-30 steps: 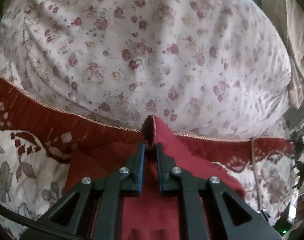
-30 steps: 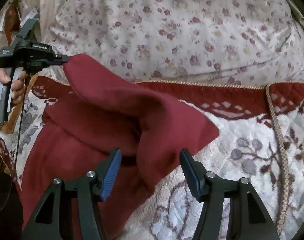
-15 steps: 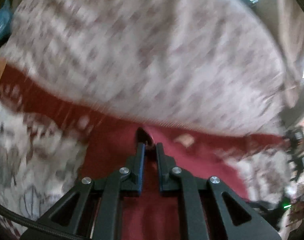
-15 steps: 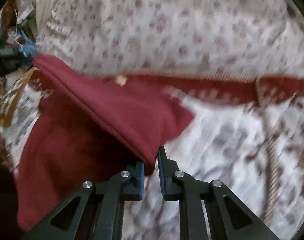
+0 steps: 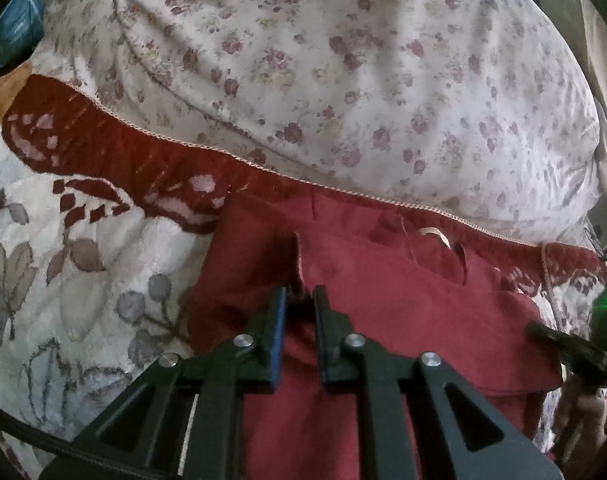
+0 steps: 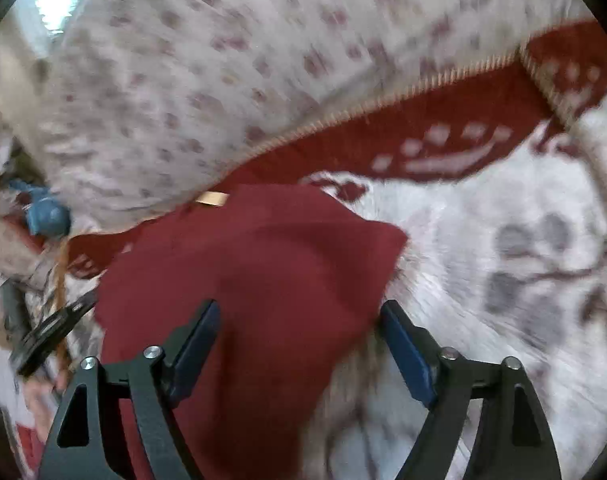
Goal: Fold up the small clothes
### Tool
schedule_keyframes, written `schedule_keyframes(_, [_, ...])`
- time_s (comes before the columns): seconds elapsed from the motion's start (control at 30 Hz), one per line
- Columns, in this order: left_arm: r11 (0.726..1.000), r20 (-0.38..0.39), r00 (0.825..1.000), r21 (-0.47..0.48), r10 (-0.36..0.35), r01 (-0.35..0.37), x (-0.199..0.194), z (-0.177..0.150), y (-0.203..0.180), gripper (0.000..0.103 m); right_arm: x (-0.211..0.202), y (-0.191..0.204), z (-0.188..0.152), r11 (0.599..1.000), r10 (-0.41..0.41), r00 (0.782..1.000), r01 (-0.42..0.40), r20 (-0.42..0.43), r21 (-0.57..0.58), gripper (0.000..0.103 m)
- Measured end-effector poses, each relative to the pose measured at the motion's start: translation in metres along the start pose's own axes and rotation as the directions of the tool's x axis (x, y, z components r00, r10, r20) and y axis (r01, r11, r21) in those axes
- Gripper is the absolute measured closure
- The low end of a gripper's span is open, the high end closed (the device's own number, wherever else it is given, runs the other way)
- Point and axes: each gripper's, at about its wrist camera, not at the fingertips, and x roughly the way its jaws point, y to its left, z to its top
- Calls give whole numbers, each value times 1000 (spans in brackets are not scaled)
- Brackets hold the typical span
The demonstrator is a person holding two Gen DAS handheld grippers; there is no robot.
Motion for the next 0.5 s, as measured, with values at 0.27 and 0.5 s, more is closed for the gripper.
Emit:
schedule_keyframes(0.27, [999, -27, 999, 22, -27, 27, 18, -4, -5, 58, -22, 29, 24, 936, -206, 954, 257, 216, -239, 87])
schedule_keyframes(0.5, [998, -22, 1000, 55, 1, 1, 10, -12, -4, 49, -20, 2, 20, 971, -201, 970, 216, 138, -107, 61])
